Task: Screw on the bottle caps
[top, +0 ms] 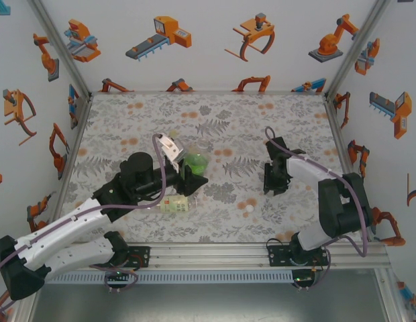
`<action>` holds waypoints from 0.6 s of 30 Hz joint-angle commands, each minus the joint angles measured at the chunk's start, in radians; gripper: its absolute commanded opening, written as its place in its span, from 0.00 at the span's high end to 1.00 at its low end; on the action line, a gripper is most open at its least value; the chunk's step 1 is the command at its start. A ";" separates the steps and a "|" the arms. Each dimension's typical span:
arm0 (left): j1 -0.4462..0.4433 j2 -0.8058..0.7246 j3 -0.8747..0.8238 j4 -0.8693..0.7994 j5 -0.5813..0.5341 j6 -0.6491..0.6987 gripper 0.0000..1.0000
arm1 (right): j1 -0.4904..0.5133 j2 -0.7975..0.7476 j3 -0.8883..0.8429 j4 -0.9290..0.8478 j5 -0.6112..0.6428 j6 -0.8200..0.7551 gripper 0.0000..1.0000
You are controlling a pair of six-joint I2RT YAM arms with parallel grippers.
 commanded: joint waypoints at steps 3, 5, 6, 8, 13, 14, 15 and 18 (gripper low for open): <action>0.009 -0.027 -0.021 0.025 -0.008 -0.017 1.00 | 0.064 0.018 0.085 -0.022 -0.006 0.034 0.66; 0.012 -0.035 -0.026 0.023 -0.016 -0.019 1.00 | 0.112 0.051 0.124 -0.027 0.000 0.047 0.66; 0.012 -0.041 -0.027 0.019 -0.020 -0.021 1.00 | 0.139 0.074 0.149 -0.030 0.006 0.053 0.66; 0.014 -0.049 -0.029 0.009 -0.028 -0.025 1.00 | 0.187 0.116 0.195 -0.041 0.019 0.062 0.66; 0.015 -0.085 -0.037 -0.022 -0.053 -0.031 1.00 | 0.274 0.198 0.269 -0.046 0.030 0.079 0.66; 0.016 -0.093 -0.042 -0.024 -0.059 -0.034 1.00 | 0.283 0.210 0.276 -0.046 0.030 0.082 0.66; 0.016 -0.101 -0.048 -0.024 -0.064 -0.034 1.00 | 0.288 0.219 0.277 -0.044 0.029 0.086 0.66; 0.018 -0.121 -0.063 -0.019 -0.077 -0.040 1.00 | 0.301 0.234 0.275 -0.041 0.027 0.093 0.66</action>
